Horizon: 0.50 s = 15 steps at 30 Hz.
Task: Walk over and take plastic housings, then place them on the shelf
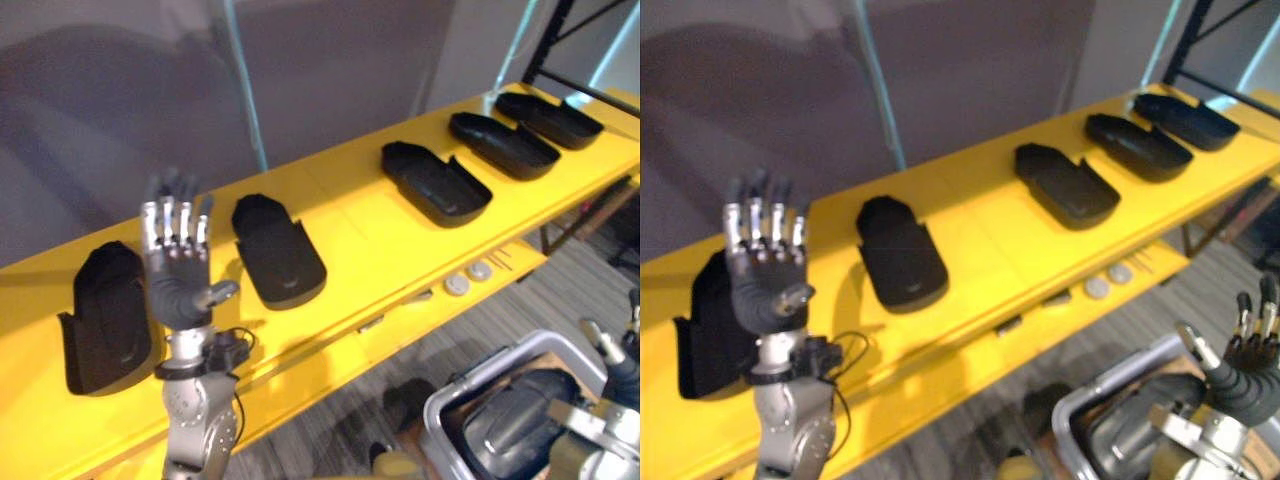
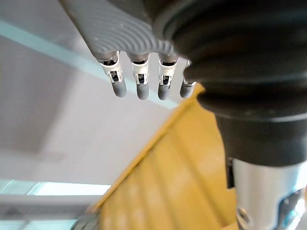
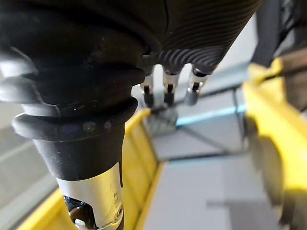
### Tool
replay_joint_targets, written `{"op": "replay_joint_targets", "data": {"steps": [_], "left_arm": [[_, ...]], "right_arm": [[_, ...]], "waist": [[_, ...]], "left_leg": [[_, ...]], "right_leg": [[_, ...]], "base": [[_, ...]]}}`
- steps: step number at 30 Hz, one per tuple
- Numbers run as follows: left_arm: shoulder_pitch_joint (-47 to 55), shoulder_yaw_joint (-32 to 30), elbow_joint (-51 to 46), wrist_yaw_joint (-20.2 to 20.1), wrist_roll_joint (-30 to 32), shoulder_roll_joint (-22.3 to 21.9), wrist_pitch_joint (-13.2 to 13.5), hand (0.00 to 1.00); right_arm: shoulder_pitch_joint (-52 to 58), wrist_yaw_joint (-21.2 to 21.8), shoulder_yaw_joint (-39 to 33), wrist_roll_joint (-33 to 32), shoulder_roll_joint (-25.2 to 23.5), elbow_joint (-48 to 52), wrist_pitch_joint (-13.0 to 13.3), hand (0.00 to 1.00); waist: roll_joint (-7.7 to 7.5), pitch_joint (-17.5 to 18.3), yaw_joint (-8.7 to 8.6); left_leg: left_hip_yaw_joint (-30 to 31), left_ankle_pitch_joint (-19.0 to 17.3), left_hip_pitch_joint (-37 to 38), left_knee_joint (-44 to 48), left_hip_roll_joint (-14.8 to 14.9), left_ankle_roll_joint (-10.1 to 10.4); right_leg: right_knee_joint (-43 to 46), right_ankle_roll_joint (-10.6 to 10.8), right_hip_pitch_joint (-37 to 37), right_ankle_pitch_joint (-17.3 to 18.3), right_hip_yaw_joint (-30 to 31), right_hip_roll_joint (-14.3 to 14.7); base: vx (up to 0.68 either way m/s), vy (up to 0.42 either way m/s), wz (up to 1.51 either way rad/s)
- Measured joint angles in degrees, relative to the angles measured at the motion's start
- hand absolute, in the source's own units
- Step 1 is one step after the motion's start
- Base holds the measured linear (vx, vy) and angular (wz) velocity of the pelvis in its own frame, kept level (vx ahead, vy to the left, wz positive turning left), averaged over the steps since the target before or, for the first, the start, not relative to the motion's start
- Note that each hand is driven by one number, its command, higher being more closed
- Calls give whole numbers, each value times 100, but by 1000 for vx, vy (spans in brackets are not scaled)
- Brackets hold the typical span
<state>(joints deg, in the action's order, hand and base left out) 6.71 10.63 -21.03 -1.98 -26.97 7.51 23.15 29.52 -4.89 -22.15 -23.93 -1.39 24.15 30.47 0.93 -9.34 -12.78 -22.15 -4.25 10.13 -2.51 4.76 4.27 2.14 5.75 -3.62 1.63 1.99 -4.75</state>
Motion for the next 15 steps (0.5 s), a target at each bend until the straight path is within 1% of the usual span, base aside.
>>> {"op": "replay_joint_targets", "data": {"steps": [1,2,3,4,5,6,8,9,11,13,14,15], "left_arm": [[25,118,69,-120,-12,44,-117,0],[54,338,175,-383,-12,153,-313,0],[55,461,224,-508,-13,197,-389,0],[50,673,311,-807,-27,255,-498,0],[47,861,374,-1152,-186,307,-566,0],[45,927,398,-1323,-241,328,-610,0],[-18,1235,555,-1955,-423,401,-692,0],[-39,1343,565,-2057,-426,443,-697,0],[-260,1839,642,-2352,-467,609,-710,0],[-442,2076,744,-2402,-515,722,-738,0],[-565,2198,797,-2389,-651,744,-776,0],[-627,2225,817,-2385,-650,756,-810,0]], "right_arm": [[86,-28,-1,5,-48,-1,-18,0],[242,-145,1,19,-108,-19,-49,0],[313,-186,-2,17,-123,-47,-48,0],[411,-224,-2,-4,-134,-151,-43,0],[453,-185,-1,-12,-142,-291,-2,0],[465,-130,4,-18,-147,-328,14,0],[492,161,60,-133,-138,-348,73,0],[492,193,99,-130,-126,-351,75,0],[454,236,339,-116,-2,-478,75,0],[365,226,510,-114,100,-555,75,0],[332,224,572,-111,144,-564,75,0],[317,220,592,-111,173,-568,75,0]], "waist": [[5,3,-29],[22,13,-56],[29,18,-71],[41,26,-88],[52,37,-98],[62,42,-104],[135,100,-108],[149,112,-111],[188,143,-113],[210,167,-121],[210,174,-125],[213,180,-132]], "left_leg": [[-27,-8,-3,-1,0,2],[-52,-16,-16,-4,-3,3],[-64,-16,-16,-3,-7,3],[-92,-17,-14,-2,-8,4],[-128,-19,-14,-5,-8,7],[-144,-20,-15,-6,-8,8],[-178,-22,-21,-20,-12,8],[-181,-22,-23,-23,-13,8],[-182,-22,-29,-21,-14,8],[-189,-23,-31,-17,-21,7],[-194,-24,-36,-12,-24,6],[-201,-24,-36,-8,-26,5]], "right_leg": [[0,2,16,-2,24,2],[1,9,44,-6,55,2],[0,11,55,-7,67,2],[1,15,71,-10,100,5],[1,18,93,-12,120,9],[1,20,101,-14,130,9],[1,26,132,-17,147,8],[2,27,137,-17,149,8],[4,36,144,-23,149,7],[6,44,151,-27,161,3],[6,55,158,-34,168,1],[7,59,159,-36,177,1]], "base": [[-22,-11,-15],[-11,-10,-11],[-3,-10,-11],[5,-11,-12],[3,-7,-12],[-2,-15,-10],[-3,-18,-6],[0,0,0],[0,0,0],[0,0,0],[-34,-24,-3],[0,0,0]]}}
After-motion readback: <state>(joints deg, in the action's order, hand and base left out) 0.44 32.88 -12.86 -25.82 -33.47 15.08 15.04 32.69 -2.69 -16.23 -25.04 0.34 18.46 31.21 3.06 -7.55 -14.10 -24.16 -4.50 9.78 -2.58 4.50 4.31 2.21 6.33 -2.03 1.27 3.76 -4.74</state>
